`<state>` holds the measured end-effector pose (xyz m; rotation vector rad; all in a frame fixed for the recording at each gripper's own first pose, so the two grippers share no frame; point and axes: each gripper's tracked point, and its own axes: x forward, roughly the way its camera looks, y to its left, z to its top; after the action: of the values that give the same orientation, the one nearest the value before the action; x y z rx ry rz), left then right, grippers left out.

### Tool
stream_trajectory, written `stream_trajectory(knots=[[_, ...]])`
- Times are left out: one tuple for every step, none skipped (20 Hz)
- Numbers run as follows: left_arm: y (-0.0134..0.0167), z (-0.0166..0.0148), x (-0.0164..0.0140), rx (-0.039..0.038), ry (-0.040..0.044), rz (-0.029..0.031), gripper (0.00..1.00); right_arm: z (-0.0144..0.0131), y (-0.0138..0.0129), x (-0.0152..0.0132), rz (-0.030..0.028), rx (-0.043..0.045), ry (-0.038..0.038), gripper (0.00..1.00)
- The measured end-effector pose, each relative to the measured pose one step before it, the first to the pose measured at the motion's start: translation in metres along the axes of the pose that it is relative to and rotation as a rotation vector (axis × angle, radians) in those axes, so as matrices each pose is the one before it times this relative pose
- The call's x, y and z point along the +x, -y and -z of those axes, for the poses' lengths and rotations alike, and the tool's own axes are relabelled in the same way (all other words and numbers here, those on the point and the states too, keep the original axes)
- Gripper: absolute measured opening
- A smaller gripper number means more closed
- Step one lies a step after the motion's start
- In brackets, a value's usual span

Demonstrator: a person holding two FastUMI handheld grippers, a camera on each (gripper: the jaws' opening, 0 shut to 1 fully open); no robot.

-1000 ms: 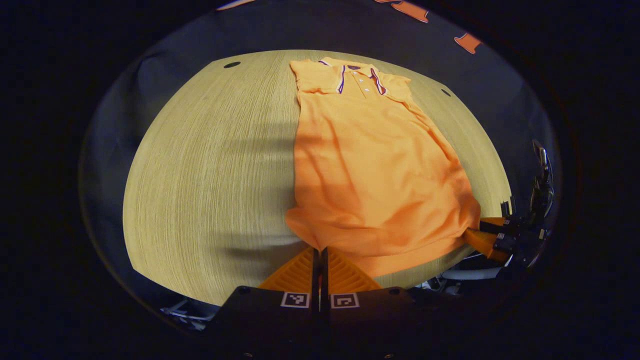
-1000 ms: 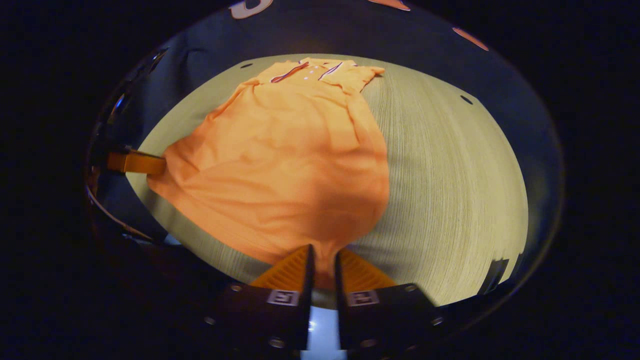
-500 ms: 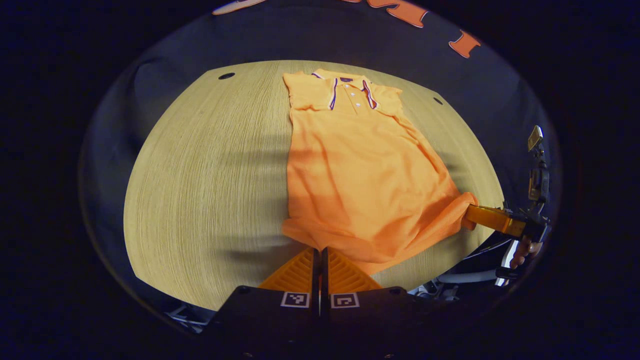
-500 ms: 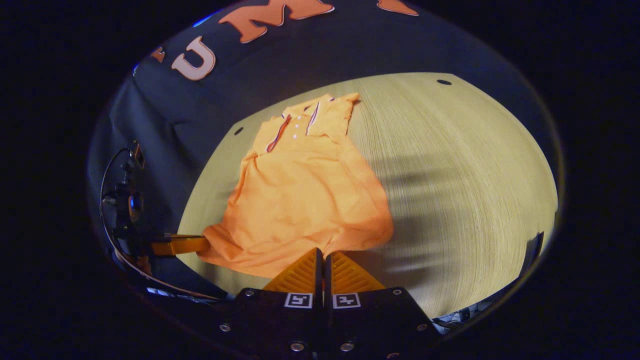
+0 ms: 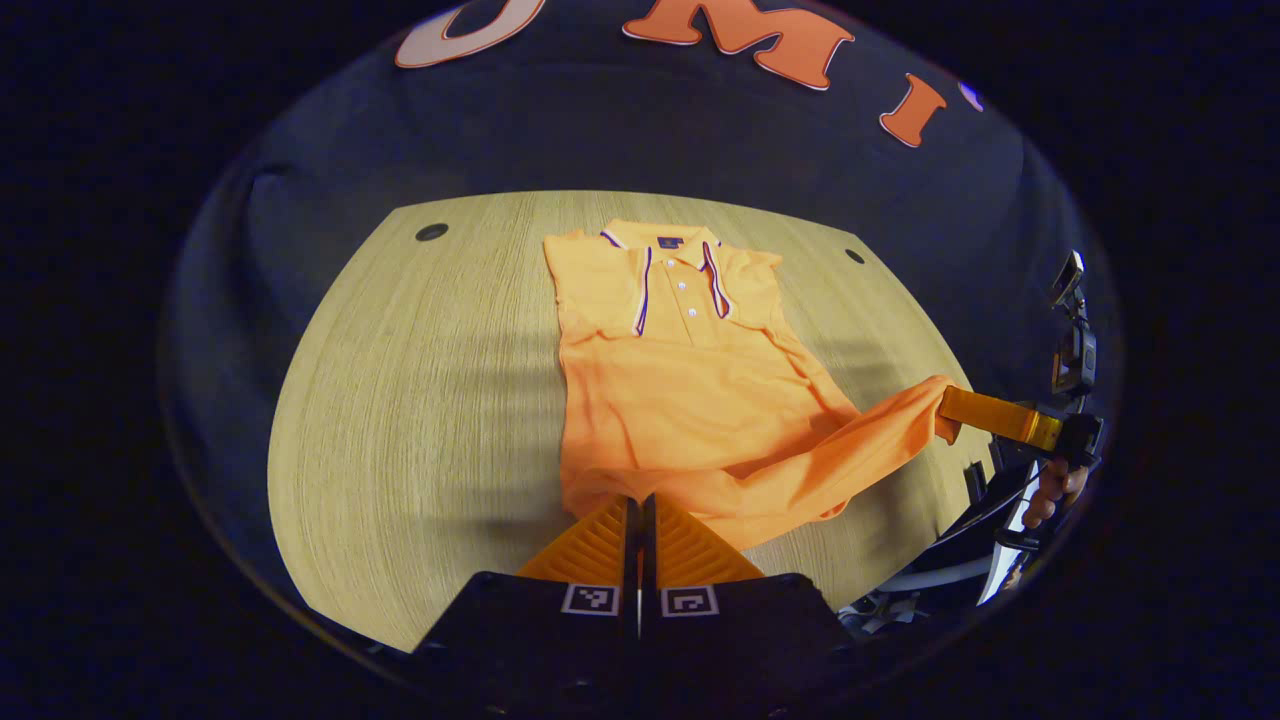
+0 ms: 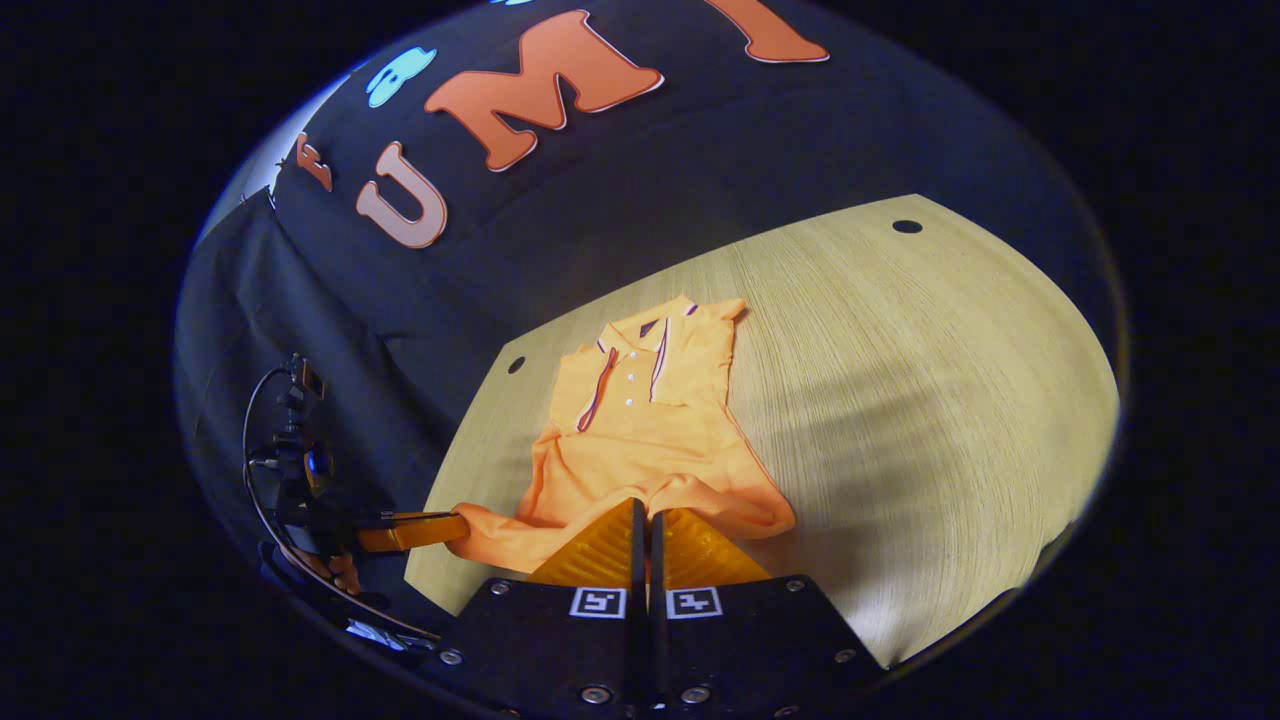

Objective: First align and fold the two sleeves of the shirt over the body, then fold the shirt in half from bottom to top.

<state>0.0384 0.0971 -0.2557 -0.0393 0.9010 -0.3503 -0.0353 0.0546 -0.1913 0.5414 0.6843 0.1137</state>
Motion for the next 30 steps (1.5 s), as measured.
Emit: stream_trajectory(knots=[[0.00198,-0.01218,0.00198,0.00005,0.01156,0.00948,0.01,-0.00848,0.00084,0.00204,-0.00056,-0.00555,0.01019,0.01],[-0.00163,-0.01289,0.00014,0.00260,0.01281,0.00108,0.01,-0.01244,0.00301,0.00367,0.01798,-0.01260,0.02104,0.01],[-0.00181,-0.01150,0.00496,0.00588,0.01204,0.00008,0.01,-0.01062,-0.00052,0.00519,0.00240,-0.01030,0.01150,0.00],[-0.00272,-0.01391,0.00286,0.00618,0.01472,-0.00393,0.01,-0.00728,-0.00216,-0.00024,0.00050,-0.00332,0.00971,0.00],[-0.00363,-0.01251,0.00365,0.00225,0.01091,-0.00373,0.01,-0.01191,-0.00343,0.00583,-0.00242,-0.00396,0.00531,0.00],[-0.00292,-0.01251,0.00392,-0.00336,0.01308,0.00021,0.01,-0.01247,-0.00383,0.01030,0.00578,-0.00793,0.01026,0.00],[-0.00223,-0.01068,0.00539,-0.00522,0.00703,0.00456,0.01,-0.00879,-0.00351,0.00757,0.00067,-0.01013,0.00227,0.00],[-0.00318,-0.00862,0.00313,-0.00441,0.00754,0.00218,0.01,-0.00839,-0.00133,0.00712,0.00884,-0.01011,0.00524,0.01],[-0.00303,-0.01060,0.00556,-0.00758,0.00693,0.00462,0.01,-0.00741,-0.00264,0.00566,-0.00331,-0.00826,-0.00035,0.01],[-0.00341,-0.00915,0.00581,-0.00988,0.00381,0.00452,0.01,-0.00865,-0.00108,0.00638,0.00677,-0.00506,0.01117,0.01],[-0.00448,-0.00994,0.00799,-0.00833,0.00975,0.00209,0.01,-0.00763,-0.00325,0.00823,-0.00239,-0.00173,0.00468,0.00],[-0.00422,-0.00796,0.00466,-0.00456,0.00700,0.00073,0.01,-0.00714,-0.00316,0.00830,-0.00247,-0.00146,0.00244,0.00],[-0.00523,-0.00839,0.00450,0.00288,-0.00053,-0.00049,0.01,-0.00446,-0.00327,0.00820,-0.00044,-0.00522,-0.00282,0.00],[-0.00484,-0.00990,0.00667,0.00009,0.00690,-0.00151,0.01,-0.00677,-0.00141,0.00896,0.00355,-0.00978,0.00195,0.01],[-0.00385,-0.00930,0.00593,-0.00489,0.00428,0.00079,0.01,-0.00523,-0.00161,0.00946,0.00544,-0.01157,-0.00062,0.01],[-0.00320,-0.00853,0.00652,-0.00336,-0.00012,0.00094,0.01,-0.00700,-0.00059,0.01096,0.00496,-0.00769,0.00040,0.01],[-0.00612,-0.01128,0.00941,-0.00205,0.00545,-0.00425,0.01,-0.00627,-0.00060,0.01000,0.00753,-0.00697,-0.00370,0.01],[-0.00499,-0.00914,0.00945,0.00123,0.00160,-0.00141,0.01,-0.00686,0.00267,0.01050,0.01505,-0.00442,0.00232,0.01],[-0.00495,-0.00677,0.01171,-0.00409,0.00457,-0.00048,0.01,-0.00554,0.00311,0.01074,0.01412,0.00035,0.00065,0.01],[-0.00243,-0.00652,0.00893,-0.00775,-0.00313,0.00396,0.01,-0.00420,0.00289,0.01112,0.01176,0.01044,-0.00594,0.01],[-0.00590,-0.00532,0.00995,-0.00766,-0.00445,-0.00395,0.01,-0.00048,0.00254,0.01081,0.00950,0.00696,-0.01199,0.01],[-0.00442,-0.00203,0.01038,-0.00558,-0.01408,0.00061,0.01,-0.00120,0.00527,0.01127,0.01961,-0.00263,-0.00813,0.01],[-0.00425,-0.00308,0.01076,-0.00628,-0.01355,-0.00736,0.01,0.00142,0.00610,0.01187,0.02269,-0.00623,-0.01905,0.01],[-0.00242,-0.00175,0.01223,-0.00842,-0.01692,0.00319,0.01,-0.00035,0.00679,0.01107,0.02262,-0.00191,-0.01146,0.00],[-0.00421,-0.00329,0.01255,-0.00682,-0.00769,0.00035,0.01,-0.00083,0.00729,0.01105,0.02077,-0.00179,-0.01146,0.00],[-0.00524,-0.00280,0.01362,-0.00257,-0.01546,-0.00489,0.01,-0.00001,0.00645,0.00790,0.02577,0.00144,-0.00265,0.00],[-0.00671,-0.00078,0.01018,0.00227,-0.01801,-0.01328,0.01,0.00090,0.00776,0.01230,0.02255,0.00078,-0.01871,0.00],[-0.00547,-0.00485,0.01056,-0.00555,-0.00487,-0.01045,0.01,0.00054,0.00587,0.01023,0.02051,-0.00316,-0.01005,0.00],[-0.00134,-0.00184,0.00864,-0.00269,-0.00722,0.00426,0.01,0.00227,0.00424,0.00755,0.01923,-0.00774,-0.01338,0.01],[-0.00624,-0.00267,0.00705,0.00033,0.00207,-0.01548,0.01,0.00016,0.00318,0.00674,0.01559,-0.01954,-0.00686,0.00]])
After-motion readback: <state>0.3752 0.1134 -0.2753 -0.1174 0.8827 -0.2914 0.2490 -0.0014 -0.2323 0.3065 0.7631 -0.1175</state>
